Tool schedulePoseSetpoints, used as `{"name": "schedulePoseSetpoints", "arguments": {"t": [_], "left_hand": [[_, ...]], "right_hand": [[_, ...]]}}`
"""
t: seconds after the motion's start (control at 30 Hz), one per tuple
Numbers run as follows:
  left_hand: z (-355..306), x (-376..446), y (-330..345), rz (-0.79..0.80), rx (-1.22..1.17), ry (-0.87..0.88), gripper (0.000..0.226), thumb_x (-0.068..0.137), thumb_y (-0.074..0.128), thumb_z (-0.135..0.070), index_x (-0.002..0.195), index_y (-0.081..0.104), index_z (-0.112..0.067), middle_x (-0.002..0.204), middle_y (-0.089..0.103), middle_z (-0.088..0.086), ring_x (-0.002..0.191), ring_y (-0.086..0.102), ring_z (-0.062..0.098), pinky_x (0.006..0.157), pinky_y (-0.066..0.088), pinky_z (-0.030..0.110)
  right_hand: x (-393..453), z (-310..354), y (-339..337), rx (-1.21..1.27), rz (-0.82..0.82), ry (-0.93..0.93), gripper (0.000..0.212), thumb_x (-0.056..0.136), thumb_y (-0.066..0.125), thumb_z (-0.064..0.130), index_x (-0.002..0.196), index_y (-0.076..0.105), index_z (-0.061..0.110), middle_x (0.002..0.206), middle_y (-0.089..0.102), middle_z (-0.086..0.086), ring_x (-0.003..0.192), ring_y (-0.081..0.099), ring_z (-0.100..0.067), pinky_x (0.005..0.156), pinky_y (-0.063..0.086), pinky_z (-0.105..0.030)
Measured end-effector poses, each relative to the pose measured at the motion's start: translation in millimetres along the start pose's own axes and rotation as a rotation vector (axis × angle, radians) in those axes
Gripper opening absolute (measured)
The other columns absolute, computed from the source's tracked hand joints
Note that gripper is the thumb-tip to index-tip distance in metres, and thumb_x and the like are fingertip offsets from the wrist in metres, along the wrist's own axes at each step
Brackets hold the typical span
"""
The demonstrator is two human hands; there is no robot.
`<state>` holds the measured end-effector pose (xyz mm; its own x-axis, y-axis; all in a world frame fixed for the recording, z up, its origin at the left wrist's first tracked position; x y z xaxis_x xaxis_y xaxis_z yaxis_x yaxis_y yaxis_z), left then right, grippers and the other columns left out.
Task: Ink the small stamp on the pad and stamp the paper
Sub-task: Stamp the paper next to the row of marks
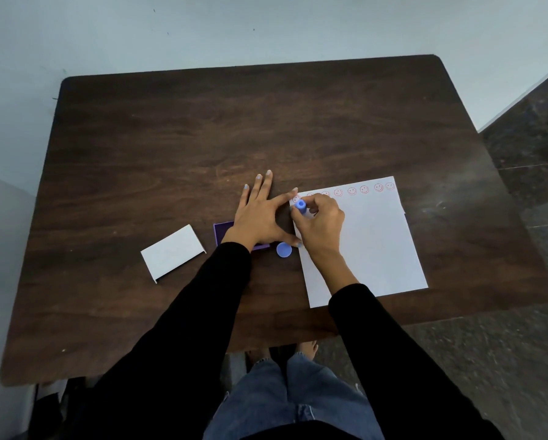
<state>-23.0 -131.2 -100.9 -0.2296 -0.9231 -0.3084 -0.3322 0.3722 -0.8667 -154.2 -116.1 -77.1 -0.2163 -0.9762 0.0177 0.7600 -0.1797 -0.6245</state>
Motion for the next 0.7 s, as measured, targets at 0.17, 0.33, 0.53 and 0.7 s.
{"name": "schedulePoseSetpoints", "arguments": {"t": [0.17,0.33,0.53,0.7], "left_hand": [[-1.3,-0.4,-2.2,-0.010,-0.010,0.008,0.108,0.056,0.075,-0.066,0.145,0.019,-0.046,0.160,-0.017,0.009,0.147,-0.018,0.026,0.118,-0.009,0.048],[-1.9,0.6,-3.0,-0.003,-0.006,0.009,0.107,0.057,0.075,-0.066,0.146,0.019,-0.045,0.159,-0.018,0.009,0.146,-0.019,0.027,0.117,-0.009,0.048],[-1.9,0.5,-3.9,-0.009,-0.003,0.010,0.107,0.057,0.076,-0.064,0.145,0.020,-0.045,0.160,-0.017,0.009,0.146,-0.019,0.027,0.117,-0.009,0.048],[-2.6,-0.1,-3.9,0.005,0.007,0.008,0.109,0.056,0.075,-0.068,0.146,0.018,-0.045,0.159,-0.018,0.009,0.146,-0.020,0.027,0.117,-0.010,0.048]], "right_hand": [[1.1,-0.1,-2.1,0.008,0.007,0.000,0.020,0.076,0.075,0.018,0.086,0.067,0.003,0.086,0.070,-0.012,0.076,0.058,-0.019,0.064,0.041,-0.018],[1.5,-1.3,-2.3,0.013,-0.001,0.036,0.022,0.075,0.076,0.020,0.088,0.067,0.004,0.088,0.070,-0.011,0.073,0.055,-0.013,0.061,0.035,-0.011],[0.3,1.8,-0.6,-0.038,0.006,-0.047,0.021,0.078,0.074,0.018,0.088,0.065,0.002,0.090,0.069,-0.015,0.082,0.061,-0.026,0.071,0.045,-0.030],[-1.4,-0.9,-7.7,0.042,-0.065,0.064,0.021,0.077,0.074,0.024,0.089,0.067,0.009,0.085,0.067,-0.002,0.074,0.057,-0.012,0.064,0.040,-0.016]]}}
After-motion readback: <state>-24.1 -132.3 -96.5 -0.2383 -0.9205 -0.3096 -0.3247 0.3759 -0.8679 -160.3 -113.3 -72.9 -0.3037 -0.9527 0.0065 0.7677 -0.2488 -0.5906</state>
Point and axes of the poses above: each hand's wrist, its own x-axis towards the middle knuckle, its own y-axis out of the palm, z = x × y, the point moved 5 cm from there along x, towards the middle knuckle
